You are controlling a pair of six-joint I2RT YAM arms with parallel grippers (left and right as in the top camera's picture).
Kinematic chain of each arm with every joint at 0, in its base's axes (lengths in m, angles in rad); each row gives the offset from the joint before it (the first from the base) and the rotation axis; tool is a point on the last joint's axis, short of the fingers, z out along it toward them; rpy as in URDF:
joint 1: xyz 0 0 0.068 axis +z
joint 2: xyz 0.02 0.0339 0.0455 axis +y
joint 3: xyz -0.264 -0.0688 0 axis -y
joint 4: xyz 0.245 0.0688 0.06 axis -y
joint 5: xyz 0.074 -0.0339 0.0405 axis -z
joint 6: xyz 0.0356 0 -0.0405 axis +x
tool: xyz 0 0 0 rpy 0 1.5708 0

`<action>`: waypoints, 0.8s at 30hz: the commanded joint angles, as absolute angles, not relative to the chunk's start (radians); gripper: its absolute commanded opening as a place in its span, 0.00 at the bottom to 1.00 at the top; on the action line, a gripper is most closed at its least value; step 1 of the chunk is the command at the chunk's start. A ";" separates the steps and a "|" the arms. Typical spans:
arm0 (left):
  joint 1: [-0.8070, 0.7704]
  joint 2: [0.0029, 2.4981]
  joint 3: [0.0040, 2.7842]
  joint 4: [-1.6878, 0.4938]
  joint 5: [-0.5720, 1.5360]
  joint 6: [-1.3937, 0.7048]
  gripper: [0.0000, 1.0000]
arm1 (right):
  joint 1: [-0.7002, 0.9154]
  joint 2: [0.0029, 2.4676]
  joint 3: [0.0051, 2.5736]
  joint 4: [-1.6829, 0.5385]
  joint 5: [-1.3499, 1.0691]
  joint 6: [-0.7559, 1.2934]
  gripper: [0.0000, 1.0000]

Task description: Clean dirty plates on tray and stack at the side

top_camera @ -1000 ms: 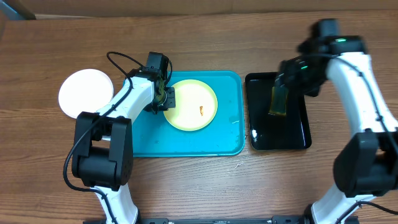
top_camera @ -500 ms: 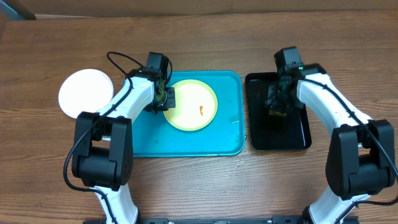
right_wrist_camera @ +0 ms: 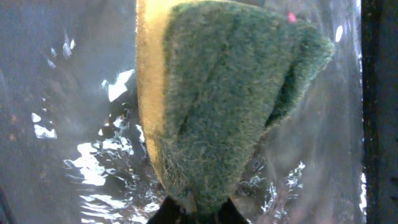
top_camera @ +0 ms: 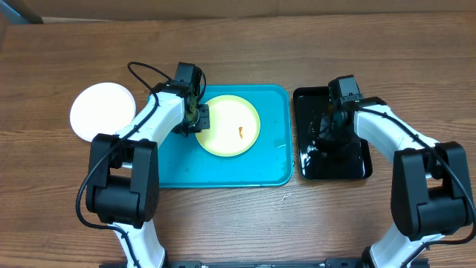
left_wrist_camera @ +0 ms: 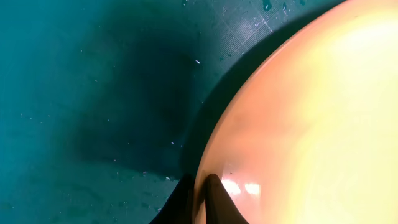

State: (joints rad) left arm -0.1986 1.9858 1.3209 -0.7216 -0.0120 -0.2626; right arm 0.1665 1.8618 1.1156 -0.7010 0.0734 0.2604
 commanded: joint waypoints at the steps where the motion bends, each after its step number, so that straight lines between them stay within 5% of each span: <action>1: -0.197 2.003 1.289 -0.730 -0.033 -0.277 0.08 | 0.175 1.851 1.169 -0.782 0.022 0.258 0.04; 3: -0.197 2.003 1.289 -0.729 -0.033 -0.277 0.08 | 0.175 1.851 1.227 -0.858 0.012 0.257 0.14; 4: -0.197 2.003 1.289 -0.729 -0.033 -0.277 0.08 | 0.175 1.851 1.254 -0.899 0.012 0.255 0.37; 6: -0.197 2.003 1.289 -0.729 -0.033 -0.277 0.09 | 0.175 1.851 1.287 -0.950 0.014 0.255 0.62; 9: -0.197 2.003 1.289 -0.729 -0.033 -0.277 0.11 | 0.169 1.851 1.295 -0.938 0.033 0.255 0.73; 24: -0.197 2.003 1.289 -0.729 -0.033 -0.277 0.11 | 0.167 1.859 1.185 -0.704 0.104 0.260 0.76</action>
